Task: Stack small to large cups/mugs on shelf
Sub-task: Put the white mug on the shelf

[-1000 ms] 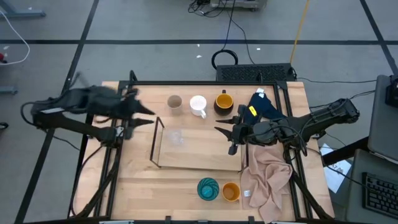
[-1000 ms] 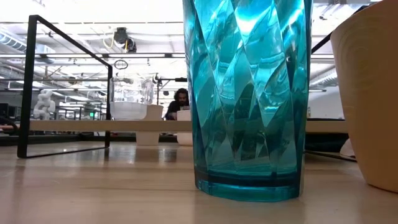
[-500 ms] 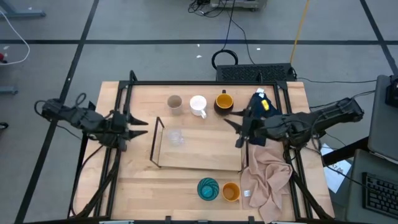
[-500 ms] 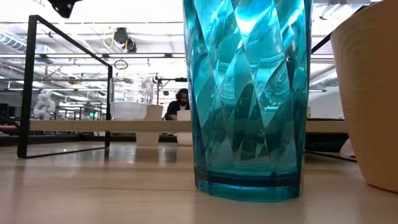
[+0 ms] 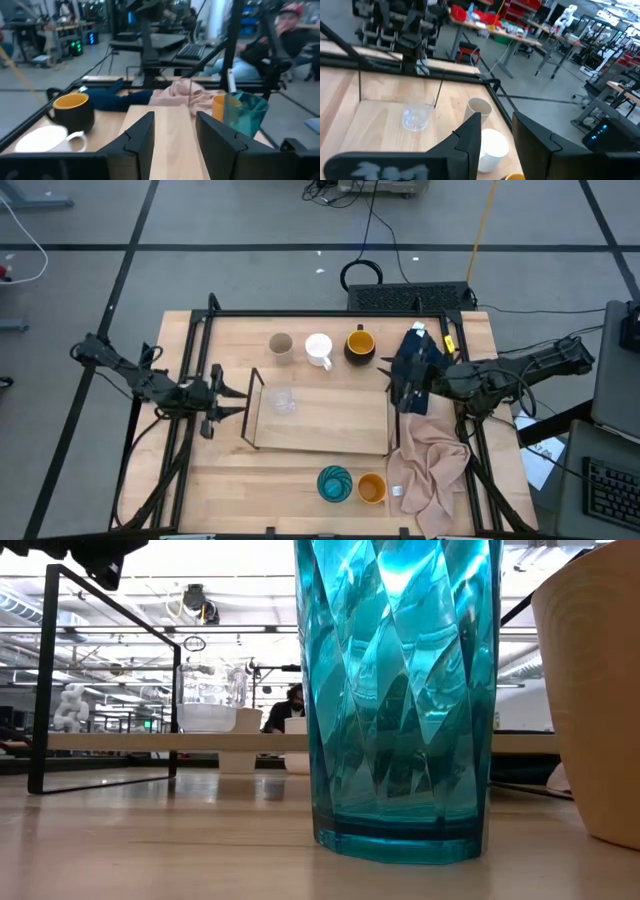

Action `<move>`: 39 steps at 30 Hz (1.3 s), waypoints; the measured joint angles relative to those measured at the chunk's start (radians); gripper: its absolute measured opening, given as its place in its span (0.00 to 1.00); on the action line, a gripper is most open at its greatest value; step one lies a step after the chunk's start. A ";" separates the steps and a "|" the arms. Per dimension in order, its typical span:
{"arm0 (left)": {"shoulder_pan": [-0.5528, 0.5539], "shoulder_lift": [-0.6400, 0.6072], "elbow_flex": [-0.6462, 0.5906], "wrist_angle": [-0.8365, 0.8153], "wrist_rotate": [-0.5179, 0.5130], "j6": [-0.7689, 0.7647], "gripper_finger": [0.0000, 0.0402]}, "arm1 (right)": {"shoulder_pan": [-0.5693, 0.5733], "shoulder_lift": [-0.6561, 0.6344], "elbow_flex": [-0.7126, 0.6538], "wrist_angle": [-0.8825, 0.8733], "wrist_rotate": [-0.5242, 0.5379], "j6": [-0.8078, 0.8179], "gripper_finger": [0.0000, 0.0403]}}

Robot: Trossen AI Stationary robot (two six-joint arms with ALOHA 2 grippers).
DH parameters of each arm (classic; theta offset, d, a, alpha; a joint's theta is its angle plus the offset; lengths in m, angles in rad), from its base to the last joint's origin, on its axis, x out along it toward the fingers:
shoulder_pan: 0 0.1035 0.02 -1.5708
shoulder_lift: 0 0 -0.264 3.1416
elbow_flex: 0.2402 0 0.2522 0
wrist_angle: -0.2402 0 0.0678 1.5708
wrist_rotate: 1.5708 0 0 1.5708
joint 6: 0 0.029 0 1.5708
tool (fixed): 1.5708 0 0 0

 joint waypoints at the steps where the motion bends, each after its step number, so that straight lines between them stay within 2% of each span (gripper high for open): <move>1: -0.005 0.000 -0.023 0.039 0.002 0.011 0.36 | 0.000 -0.013 -0.025 0.028 0.000 -0.004 0.25; 5: 0.005 -0.015 -0.115 0.231 0.020 0.109 0.36 | 0.000 -0.056 -0.114 0.149 0.000 -0.037 0.25; 9: 0.090 -0.056 -0.182 0.350 0.070 0.176 0.36 | 0.000 -0.086 -0.176 0.242 0.000 -0.061 0.25; 16: 0.301 -0.134 -0.167 0.251 0.252 0.171 0.36 | 0.000 -0.102 -0.184 0.253 0.000 -0.060 0.25; 20: 0.392 -0.155 -0.162 0.168 0.337 0.119 0.36 | 0.000 -0.099 -0.184 0.253 0.000 -0.057 0.25; 23: 0.430 -0.153 -0.163 0.132 0.337 0.091 0.36 | 0.000 -0.094 -0.184 0.252 0.000 -0.056 0.25; 29: 0.432 -0.155 -0.163 0.147 0.360 0.076 0.36 | 0.000 -0.090 -0.184 0.251 -0.004 -0.035 0.25; 36: 0.432 -0.155 -0.163 0.153 0.265 0.077 0.36 | 0.000 -0.089 -0.184 0.251 -0.004 -0.040 0.25; 39: 0.432 -0.155 -0.163 0.157 0.256 0.077 0.36 | 0.000 -0.089 -0.184 0.251 -0.004 -0.040 0.25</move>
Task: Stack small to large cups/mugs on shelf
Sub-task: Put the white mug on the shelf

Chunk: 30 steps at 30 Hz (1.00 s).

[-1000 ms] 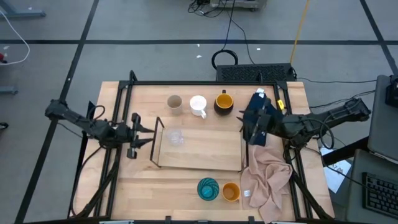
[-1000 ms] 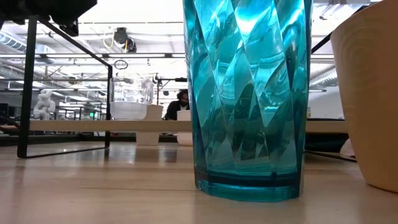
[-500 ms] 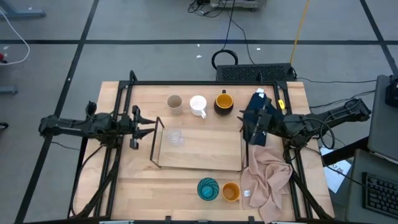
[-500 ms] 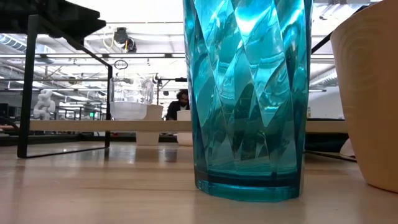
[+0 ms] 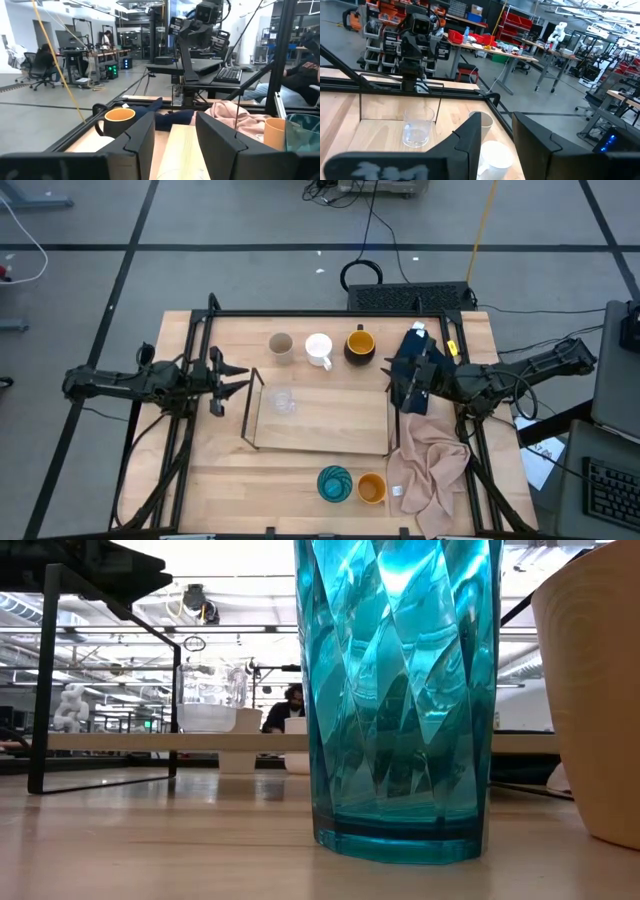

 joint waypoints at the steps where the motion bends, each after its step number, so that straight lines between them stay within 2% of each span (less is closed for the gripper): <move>1: 0.000 0.000 0.000 0.005 0.000 0.000 0.36 | 0.000 0.000 0.000 0.000 0.000 0.000 0.25; 11: 0.000 0.000 0.000 0.033 -0.001 -0.001 0.36 | 0.000 0.000 0.000 0.001 0.000 0.004 0.25; 13: 0.000 0.000 0.000 0.039 -0.001 -0.001 0.36 | -0.003 0.000 0.000 0.000 0.000 0.026 0.21; 16: 0.000 0.000 0.000 0.040 -0.001 -0.001 0.36 | -0.004 0.004 0.000 0.000 0.000 0.046 0.06; 18: 0.000 0.001 0.000 0.040 -0.001 -0.001 0.36 | -0.004 0.007 0.000 0.000 0.000 0.019 0.03; 24: -0.001 0.001 0.000 0.040 -0.001 -0.006 0.36 | -0.008 0.027 0.000 0.065 -0.004 0.007 0.14; 30: 0.000 0.001 0.000 0.037 -0.001 -0.006 0.36 | -0.078 0.108 0.006 0.179 -0.116 -0.076 0.28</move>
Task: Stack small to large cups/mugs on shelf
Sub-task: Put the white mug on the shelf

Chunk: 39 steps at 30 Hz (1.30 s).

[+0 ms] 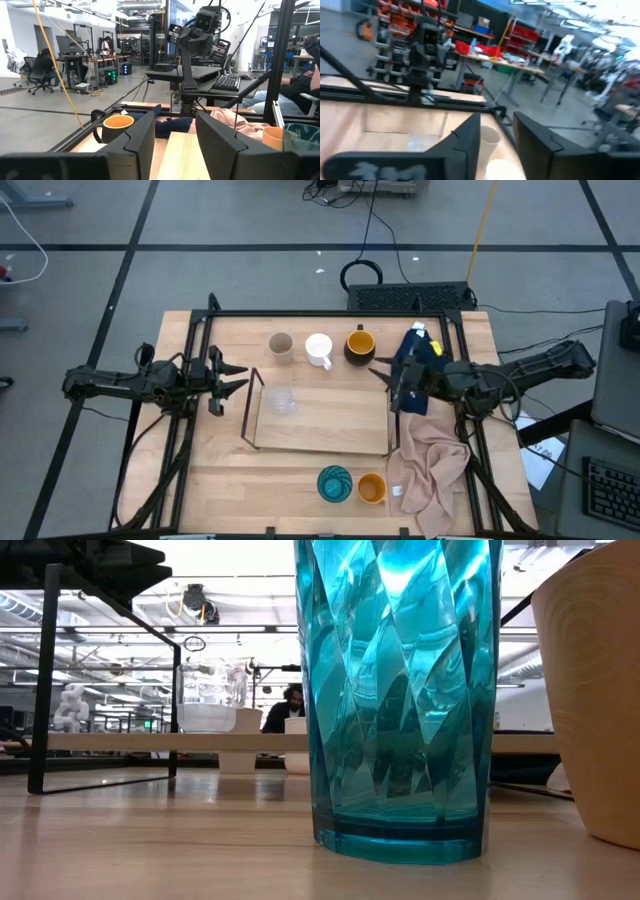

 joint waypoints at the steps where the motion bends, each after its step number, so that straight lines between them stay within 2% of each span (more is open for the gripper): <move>1: 0.000 0.000 0.000 0.000 0.000 -0.004 0.36 | -0.014 0.016 0.005 0.031 0.001 -0.021 0.30; 6: 0.000 0.000 0.000 0.000 0.001 -0.050 0.36 | -0.059 0.045 0.014 0.150 0.012 -0.074 0.37; 13: 0.000 0.000 0.000 -0.001 0.001 -0.038 0.36 | -0.070 0.045 0.014 0.142 0.010 -0.074 0.35; 16: 0.000 0.000 0.000 -0.001 0.000 -0.016 0.36 | -0.097 0.050 0.023 0.100 -0.007 -0.026 0.34; 21: 0.000 0.000 0.000 -0.004 0.000 -0.014 0.36 | -0.218 0.124 0.169 -0.163 -0.200 0.098 0.34; 30: 0.000 0.000 0.000 -0.056 0.001 -0.065 0.36 | -0.371 0.422 0.538 -0.509 -0.467 0.058 0.33; 36: 0.000 0.000 0.000 -0.084 0.001 -0.080 0.36 | -0.458 0.575 0.677 -0.590 -0.661 0.083 0.33; 39: 0.000 0.000 0.000 -0.088 0.001 -0.079 0.36 | -0.484 0.624 0.685 -0.615 -0.698 0.083 0.33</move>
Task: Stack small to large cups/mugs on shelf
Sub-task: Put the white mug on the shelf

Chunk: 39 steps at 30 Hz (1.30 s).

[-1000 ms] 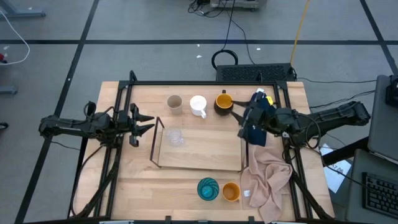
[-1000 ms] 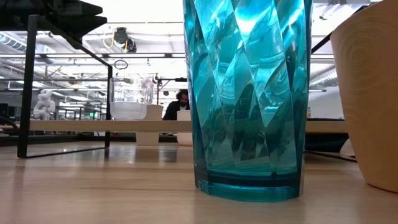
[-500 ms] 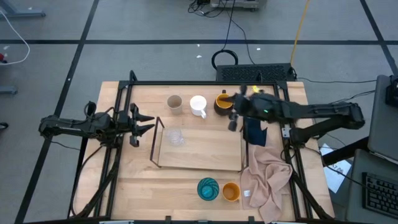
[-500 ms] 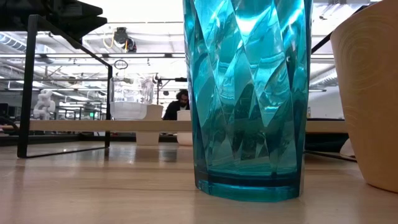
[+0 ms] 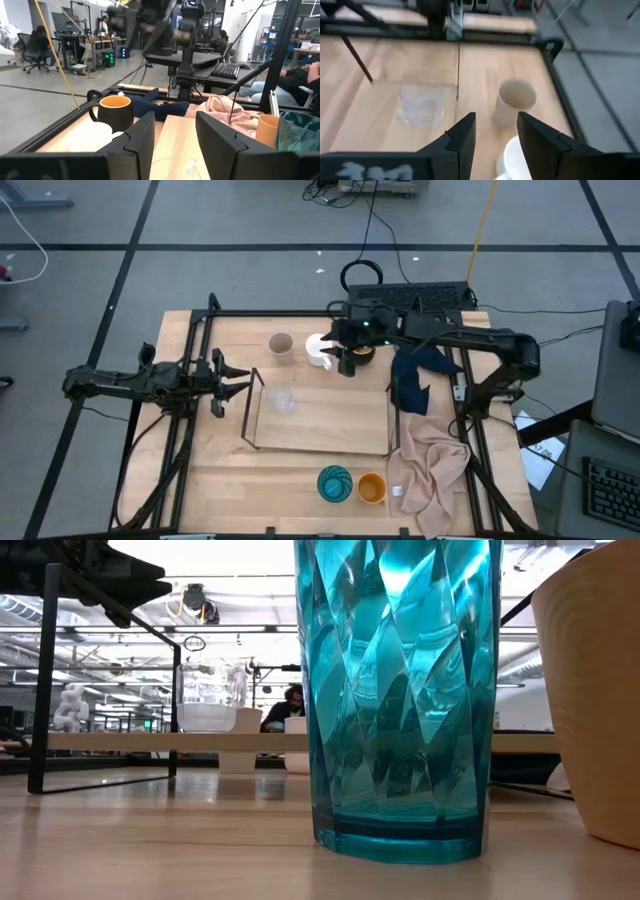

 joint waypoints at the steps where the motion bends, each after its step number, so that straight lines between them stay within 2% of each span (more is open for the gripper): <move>1: 0.000 0.000 0.000 0.000 0.000 0.000 0.36 | -0.007 0.017 0.000 -0.001 0.000 0.000 0.33; 9: 0.000 0.000 0.000 -0.010 0.000 0.005 0.36 | -0.038 0.166 0.000 -0.035 -0.045 0.000 0.33; 17: 0.000 0.000 0.000 -0.019 0.000 -0.001 0.36 | -0.070 0.245 0.032 -0.055 -0.054 0.001 0.33; 31: 0.000 0.000 -0.014 -0.042 0.000 -0.030 0.36 | -0.075 0.254 0.050 -0.052 -0.056 -0.006 0.33; 37: 0.000 0.000 -0.015 -0.042 0.000 -0.030 0.36 | -0.039 0.254 0.049 -0.147 -0.050 0.003 0.33; 39: 0.000 0.000 -0.015 -0.042 0.000 -0.027 0.36 | -0.025 0.254 0.049 -0.167 -0.019 0.006 0.33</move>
